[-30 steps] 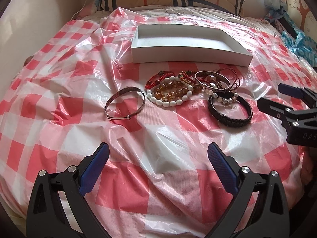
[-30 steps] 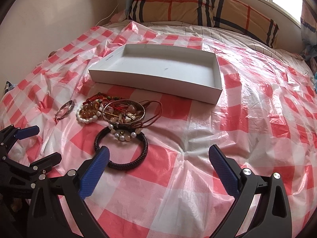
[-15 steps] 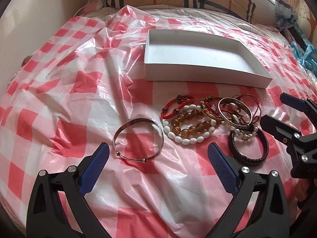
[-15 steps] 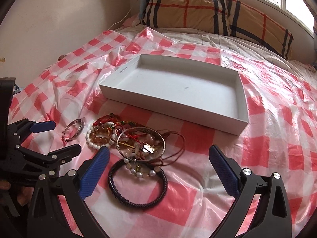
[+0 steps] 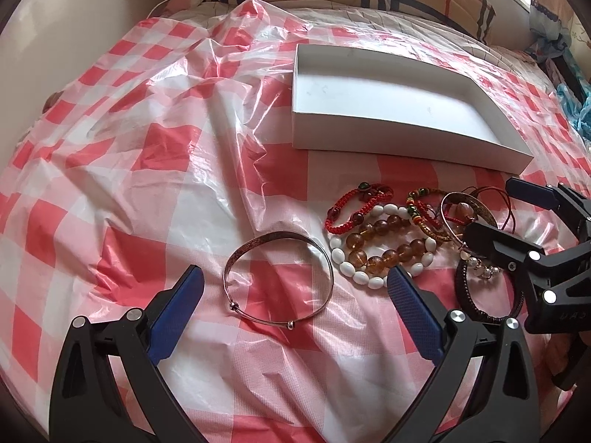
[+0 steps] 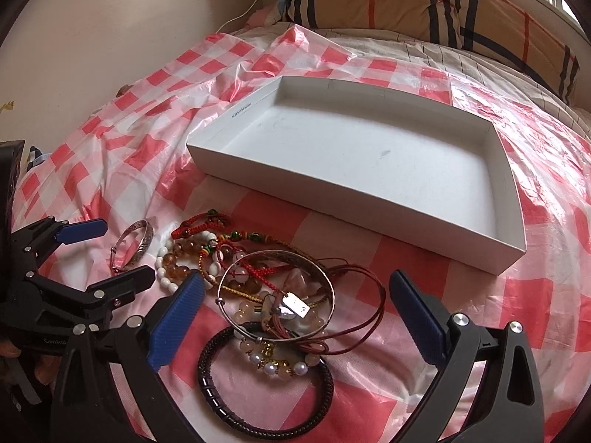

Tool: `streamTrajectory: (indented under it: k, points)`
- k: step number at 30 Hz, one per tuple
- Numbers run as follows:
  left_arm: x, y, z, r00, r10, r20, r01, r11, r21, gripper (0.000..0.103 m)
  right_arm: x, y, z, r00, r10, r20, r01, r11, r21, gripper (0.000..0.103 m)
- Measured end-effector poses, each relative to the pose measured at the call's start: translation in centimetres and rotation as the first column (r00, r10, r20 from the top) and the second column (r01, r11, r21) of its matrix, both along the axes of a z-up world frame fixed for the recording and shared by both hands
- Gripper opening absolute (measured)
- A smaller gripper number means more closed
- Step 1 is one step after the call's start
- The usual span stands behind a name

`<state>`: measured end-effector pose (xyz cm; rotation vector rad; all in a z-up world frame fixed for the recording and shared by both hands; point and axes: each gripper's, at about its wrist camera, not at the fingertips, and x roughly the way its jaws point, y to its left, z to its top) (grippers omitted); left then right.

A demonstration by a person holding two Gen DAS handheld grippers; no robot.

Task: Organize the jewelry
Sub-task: 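Move both grippers toward the bracelet pile beside the white box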

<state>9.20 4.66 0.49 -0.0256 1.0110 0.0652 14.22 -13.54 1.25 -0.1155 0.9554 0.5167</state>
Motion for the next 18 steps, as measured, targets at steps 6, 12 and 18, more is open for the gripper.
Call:
streamTrajectory:
  k: [6,12,18]
  points:
    - [0.1,-0.3,-0.5,1.000,0.007,-0.013,-0.006,0.999,0.034,0.095,-0.5,1.1,-0.8,0.999,0.038,0.008,-0.038,0.998,-0.056,0.096]
    - [0.1,-0.7,-0.4,1.000,-0.006,-0.006,0.006,0.998,0.055,0.095,-0.5,0.7,-0.6,0.999,0.033,0.015,-0.033,0.998,-0.048,0.096]
    - [0.0,-1.1,-0.5,1.000,-0.006,-0.013,0.007,0.996,0.089,0.095,-0.3,0.9,-0.9,0.999,0.034,0.005,-0.034,0.998,-0.046,0.096]
